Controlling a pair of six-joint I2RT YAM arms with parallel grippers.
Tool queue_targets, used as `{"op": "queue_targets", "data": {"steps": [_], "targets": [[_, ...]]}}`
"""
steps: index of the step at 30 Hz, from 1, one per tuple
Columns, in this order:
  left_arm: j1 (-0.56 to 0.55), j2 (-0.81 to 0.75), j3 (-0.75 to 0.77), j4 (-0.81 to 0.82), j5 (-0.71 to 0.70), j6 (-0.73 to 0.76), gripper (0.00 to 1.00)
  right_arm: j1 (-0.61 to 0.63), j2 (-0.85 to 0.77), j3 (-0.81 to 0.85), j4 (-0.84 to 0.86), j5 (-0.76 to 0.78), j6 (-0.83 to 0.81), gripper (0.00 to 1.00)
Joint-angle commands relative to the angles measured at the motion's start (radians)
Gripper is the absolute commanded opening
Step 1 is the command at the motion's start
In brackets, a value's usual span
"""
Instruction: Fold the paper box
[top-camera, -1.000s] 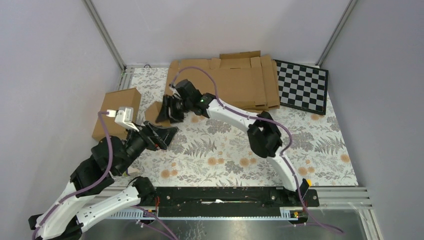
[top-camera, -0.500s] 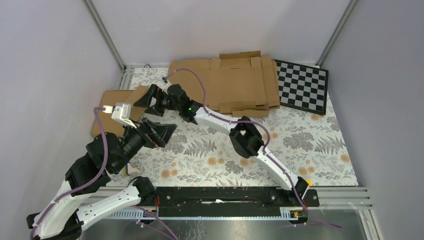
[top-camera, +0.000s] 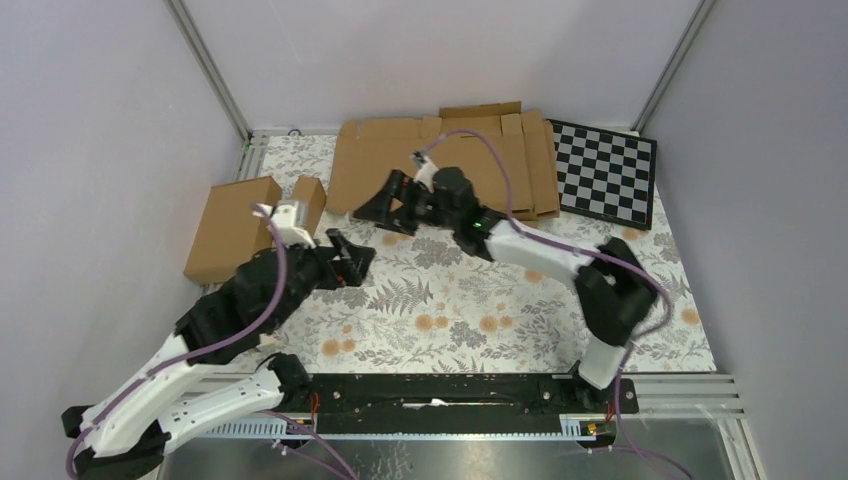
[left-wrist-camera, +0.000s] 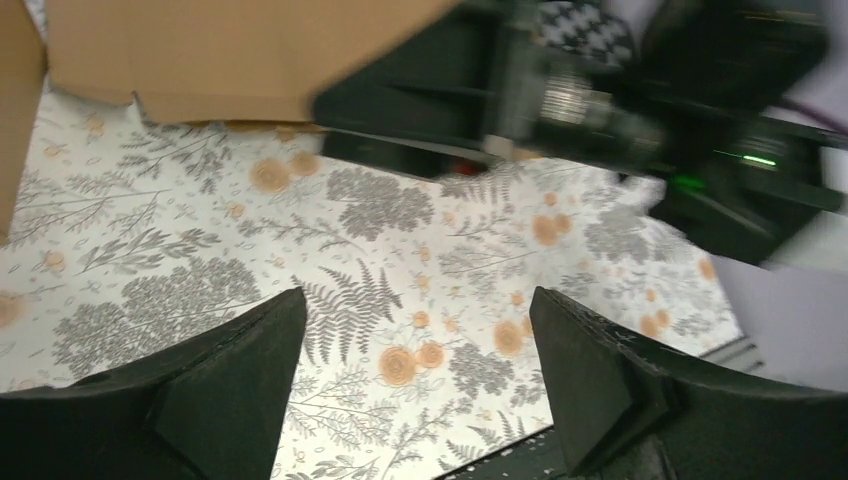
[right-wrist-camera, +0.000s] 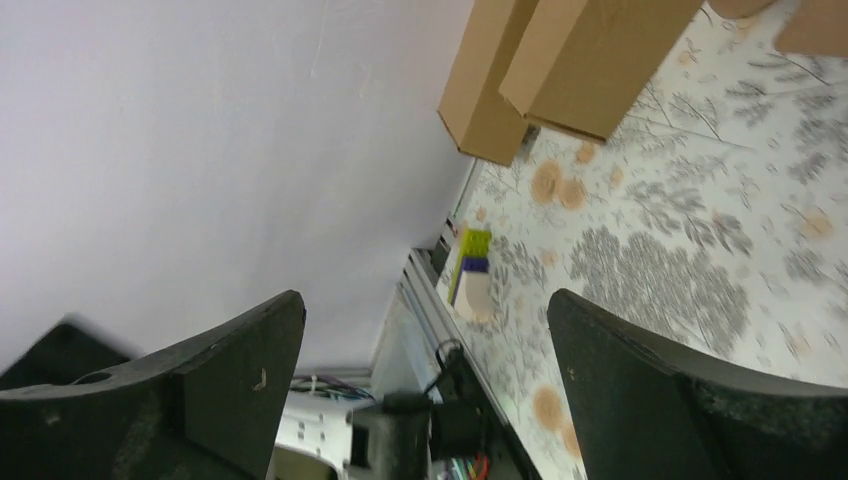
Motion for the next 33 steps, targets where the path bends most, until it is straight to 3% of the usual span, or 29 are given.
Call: {"op": "queue_targets", "data": {"steps": [1, 3, 7, 13, 17, 20, 27, 33], "targets": [[0.004, 0.126, 0.013, -0.029, -0.146, -0.014, 0.91, -0.019, -0.267, -0.213, -0.029, 0.103, -0.190, 0.99], [0.005, 0.205, 0.045, -0.100, -0.250, -0.005, 0.98, -0.023, -0.385, -0.291, -0.107, 0.158, -0.267, 0.99], [0.083, 0.377, 0.103, -0.168, -0.366, 0.110, 0.99, -0.024, -0.629, -0.421, -0.236, 0.251, -0.378, 0.99], [0.468, 0.577, 0.127, -0.013, -0.121, 0.349, 0.99, -0.023, -1.046, -0.577, -0.517, 0.328, -0.424, 0.99], [0.637, 0.727, 0.171, 0.005, 0.033, 0.472, 0.99, -0.023, -1.232, -0.606, -0.679, 0.327, -0.429, 0.99], [0.738, 0.828, 0.227, 0.007, 0.154, 0.530, 0.99, -0.023, -1.286, -0.591, -0.767, 0.314, -0.447, 0.99], [0.842, 1.032, 0.354, 0.007, 0.299, 0.601, 0.99, -0.023, -1.302, -0.539, -0.835, 0.286, -0.493, 0.99], [0.863, 1.116, 0.467, -0.016, 0.252, 0.618, 0.99, -0.023, -1.292, -0.511, -0.872, 0.277, -0.521, 0.99]]}}
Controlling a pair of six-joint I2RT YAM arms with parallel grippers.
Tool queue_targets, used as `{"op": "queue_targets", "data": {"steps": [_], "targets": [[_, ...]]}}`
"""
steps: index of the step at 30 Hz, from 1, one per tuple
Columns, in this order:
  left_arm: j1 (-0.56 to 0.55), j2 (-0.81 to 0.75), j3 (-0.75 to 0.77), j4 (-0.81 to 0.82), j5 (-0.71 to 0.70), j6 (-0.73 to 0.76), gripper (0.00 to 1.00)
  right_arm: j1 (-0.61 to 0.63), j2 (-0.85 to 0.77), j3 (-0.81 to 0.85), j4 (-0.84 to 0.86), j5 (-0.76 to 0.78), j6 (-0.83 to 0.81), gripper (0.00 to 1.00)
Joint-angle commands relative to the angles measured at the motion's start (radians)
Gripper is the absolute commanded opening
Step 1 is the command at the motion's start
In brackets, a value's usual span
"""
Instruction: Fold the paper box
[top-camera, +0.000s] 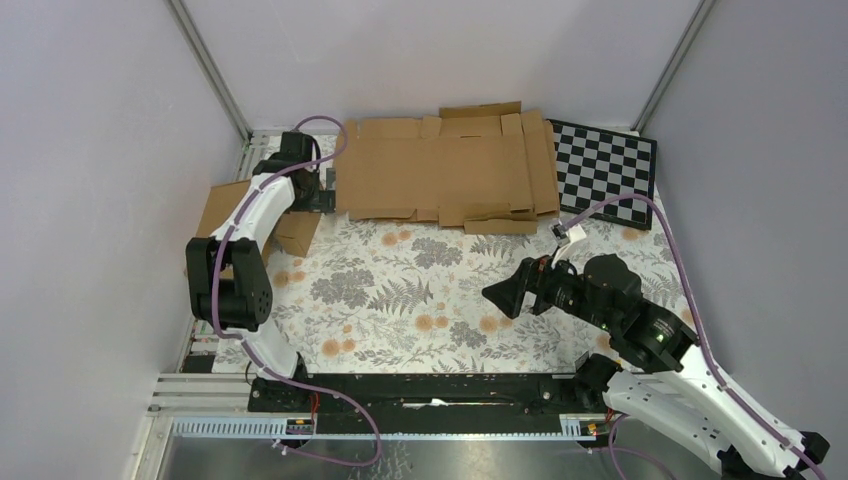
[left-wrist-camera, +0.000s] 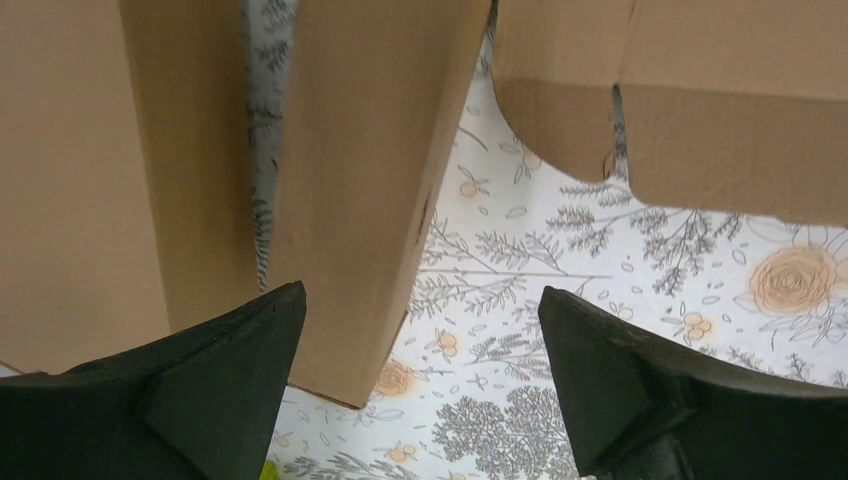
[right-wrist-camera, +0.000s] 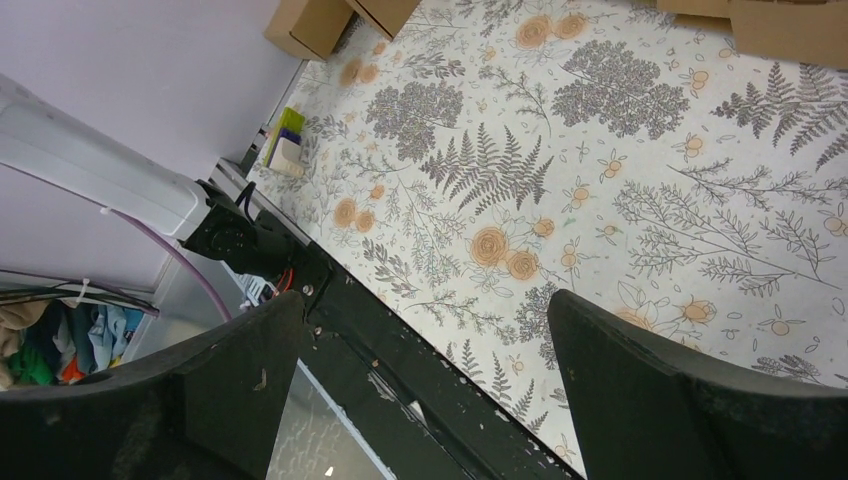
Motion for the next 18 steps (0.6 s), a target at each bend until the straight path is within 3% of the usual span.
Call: {"op": "queue_targets", "data": {"steps": [1, 15, 18], "targets": [[0.012, 0.017, 0.100, 0.007, -0.003, 0.037, 0.99, -0.001, 0.007, 0.057, -0.026, -0.016, -0.047, 0.99], [0.115, 0.153, 0.137, 0.005, 0.038, 0.052, 0.99, -0.001, 0.089, 0.081, -0.017, -0.061, -0.053, 0.99], [0.126, 0.182, 0.162, -0.022, 0.073, 0.052, 0.89, -0.001, 0.091, 0.083, -0.018, -0.060, -0.042, 0.99]]}}
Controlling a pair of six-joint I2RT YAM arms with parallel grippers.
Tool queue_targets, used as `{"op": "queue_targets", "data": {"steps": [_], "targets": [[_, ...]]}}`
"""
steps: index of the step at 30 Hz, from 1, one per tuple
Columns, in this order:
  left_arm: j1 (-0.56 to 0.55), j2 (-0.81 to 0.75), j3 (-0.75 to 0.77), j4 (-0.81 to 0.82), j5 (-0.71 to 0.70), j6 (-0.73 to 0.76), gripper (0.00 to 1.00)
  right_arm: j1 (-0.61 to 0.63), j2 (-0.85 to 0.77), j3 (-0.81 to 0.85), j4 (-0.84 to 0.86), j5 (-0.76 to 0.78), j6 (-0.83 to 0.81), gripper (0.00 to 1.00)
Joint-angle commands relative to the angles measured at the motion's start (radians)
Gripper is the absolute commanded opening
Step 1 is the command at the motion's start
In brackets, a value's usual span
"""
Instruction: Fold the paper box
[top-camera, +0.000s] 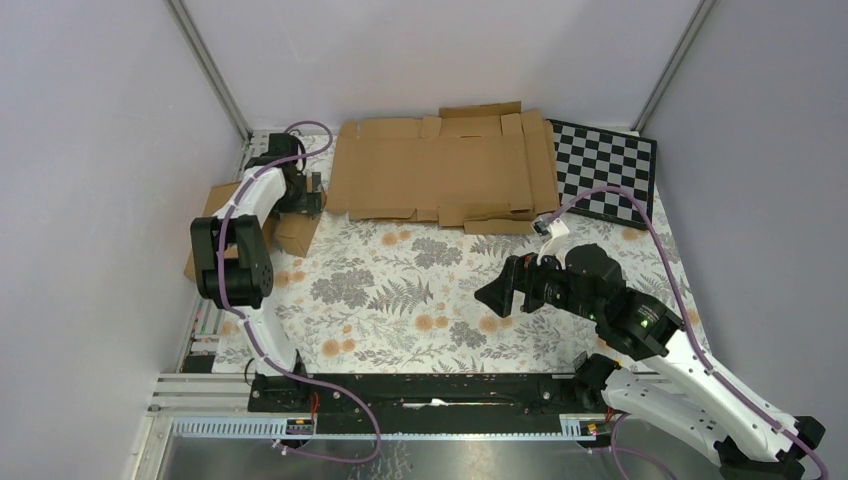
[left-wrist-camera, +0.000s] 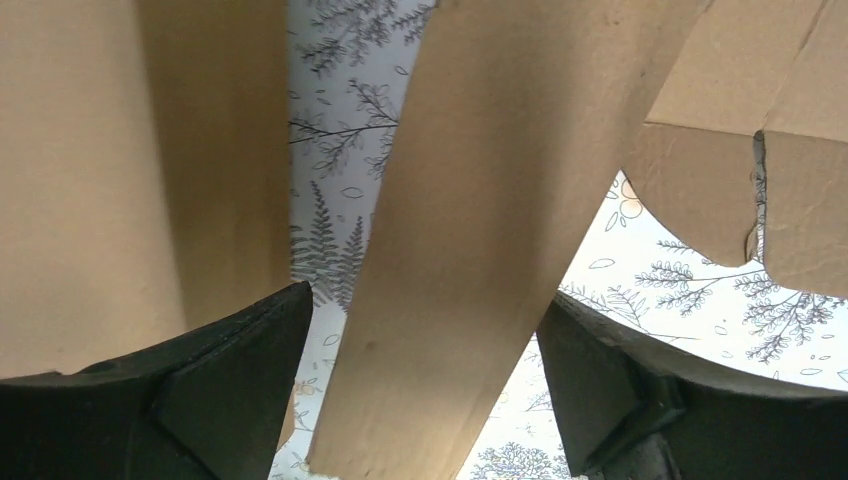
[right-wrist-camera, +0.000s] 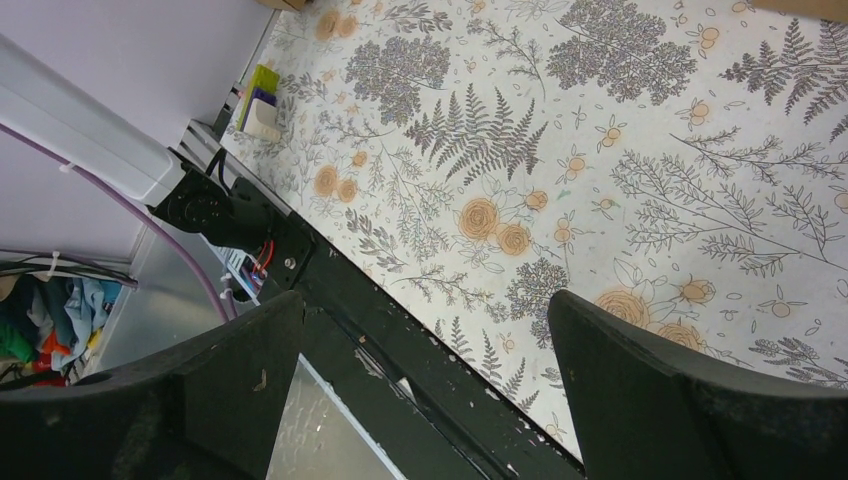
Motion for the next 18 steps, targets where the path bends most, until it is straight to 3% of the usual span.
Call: {"op": "queue_targets", "data": {"steps": [1, 7, 13, 18], "targets": [[0.012, 0.030, 0.073, -0.024, 0.071, 0.014, 0.84, -0.001, -0.001, 0.045, 0.013, -0.025, -0.006, 0.99], [0.013, -0.012, 0.096, -0.055, 0.084, 0.000, 0.47, -0.001, -0.025, 0.018, 0.013, -0.010, 0.013, 0.99], [0.014, -0.079, 0.138, -0.114, 0.059, -0.046, 0.44, -0.001, -0.033, 0.010, 0.011, -0.029, 0.021, 0.99], [0.015, -0.231, 0.149, -0.122, -0.151, -0.027, 0.42, -0.001, -0.028, 0.018, 0.004, -0.032, 0.019, 0.99]]}}
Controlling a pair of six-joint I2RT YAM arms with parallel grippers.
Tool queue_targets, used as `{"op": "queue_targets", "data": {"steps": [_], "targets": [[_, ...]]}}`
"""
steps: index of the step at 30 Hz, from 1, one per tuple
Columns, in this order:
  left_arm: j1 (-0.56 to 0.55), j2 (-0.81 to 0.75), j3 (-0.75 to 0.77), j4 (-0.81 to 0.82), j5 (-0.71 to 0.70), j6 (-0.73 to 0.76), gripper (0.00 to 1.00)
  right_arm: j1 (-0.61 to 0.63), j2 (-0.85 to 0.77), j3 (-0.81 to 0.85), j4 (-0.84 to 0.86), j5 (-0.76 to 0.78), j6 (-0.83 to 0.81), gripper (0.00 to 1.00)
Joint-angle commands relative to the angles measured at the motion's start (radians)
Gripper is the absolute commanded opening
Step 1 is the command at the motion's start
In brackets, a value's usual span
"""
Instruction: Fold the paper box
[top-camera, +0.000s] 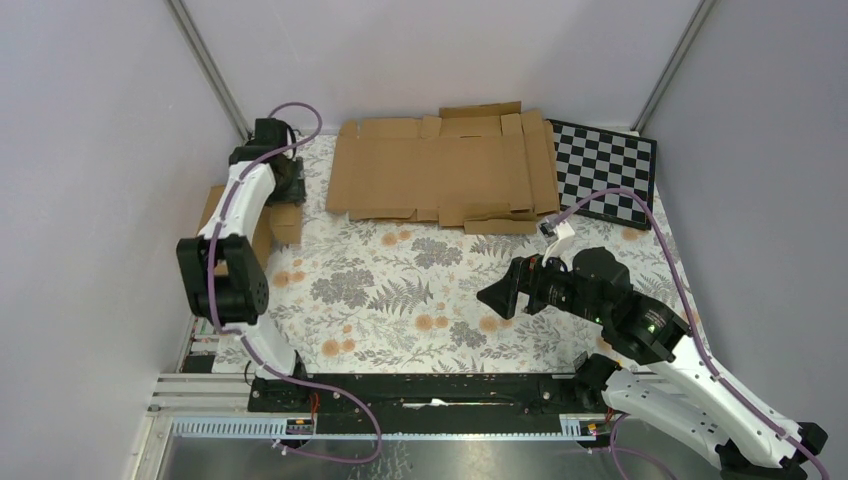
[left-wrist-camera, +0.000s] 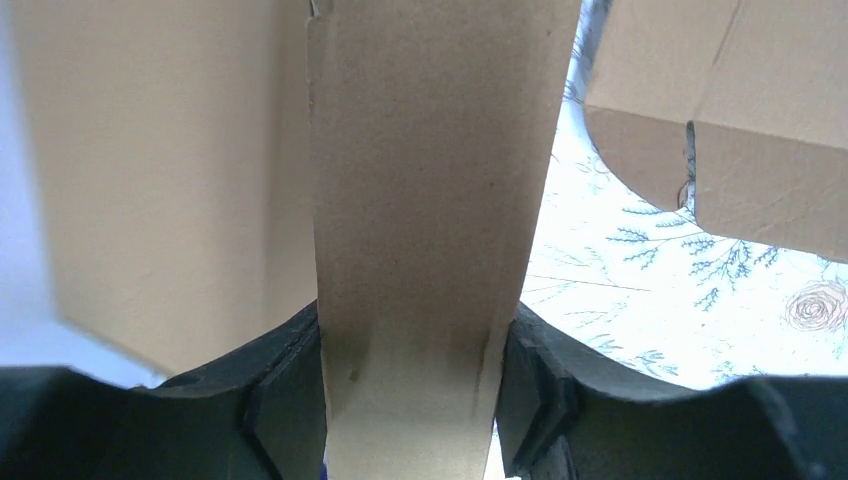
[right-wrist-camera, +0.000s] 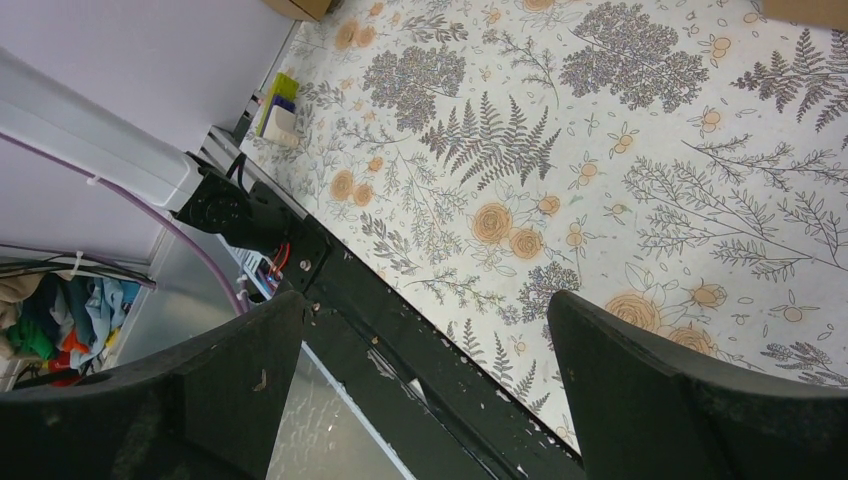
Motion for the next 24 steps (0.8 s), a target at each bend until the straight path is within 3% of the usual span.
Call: {"op": "queue_targets", "data": {"steps": [1, 4, 6, 8, 9, 10, 11, 12, 13, 15, 19, 24], "targets": [[0.011, -0.197, 0.070, -0.006, -0.244, 0.014, 0.41, -0.001, 0.001, 0.017, 0.006, -0.021, 0.007, 0.99], [0.017, -0.248, 0.022, 0.055, -0.502, 0.076, 0.33, -0.001, 0.013, 0.020, 0.007, -0.037, 0.012, 0.99], [0.048, -0.266, -0.053, 0.162, -0.663, 0.156, 0.22, -0.001, 0.025, 0.033, 0.006, -0.052, 0.011, 0.99], [0.081, -0.262, -0.126, 0.272, -0.779, 0.220, 0.20, -0.001, 0.035, 0.043, 0.005, -0.056, 0.011, 0.99], [0.086, -0.247, -0.135, 0.286, -0.800, 0.223, 0.27, -0.001, 0.039, 0.047, 0.006, -0.056, 0.011, 0.99], [0.089, -0.221, -0.128, 0.279, -0.804, 0.210, 0.52, -0.001, 0.043, 0.050, 0.006, -0.056, 0.012, 0.99], [0.088, -0.193, -0.116, 0.263, -0.811, 0.191, 0.88, -0.001, 0.047, 0.053, 0.006, -0.056, 0.013, 0.99], [0.089, -0.159, -0.100, 0.244, -0.829, 0.166, 0.98, -0.001, 0.050, 0.055, 0.006, -0.057, 0.013, 0.99], [0.088, -0.128, -0.074, 0.202, -0.849, 0.136, 0.99, -0.001, 0.051, 0.055, 0.006, -0.057, 0.016, 0.99], [0.083, -0.088, -0.006, 0.125, -0.819, 0.063, 0.99, -0.001, 0.048, 0.050, 0.006, -0.055, 0.023, 0.99], [0.059, -0.125, 0.083, 0.057, -0.572, 0.007, 0.99, -0.001, 0.039, 0.039, 0.007, -0.041, 0.029, 0.99], [-0.018, -0.232, 0.061, 0.027, -0.318, -0.043, 0.99, -0.001, 0.057, 0.045, 0.008, 0.001, -0.005, 0.99]]}}
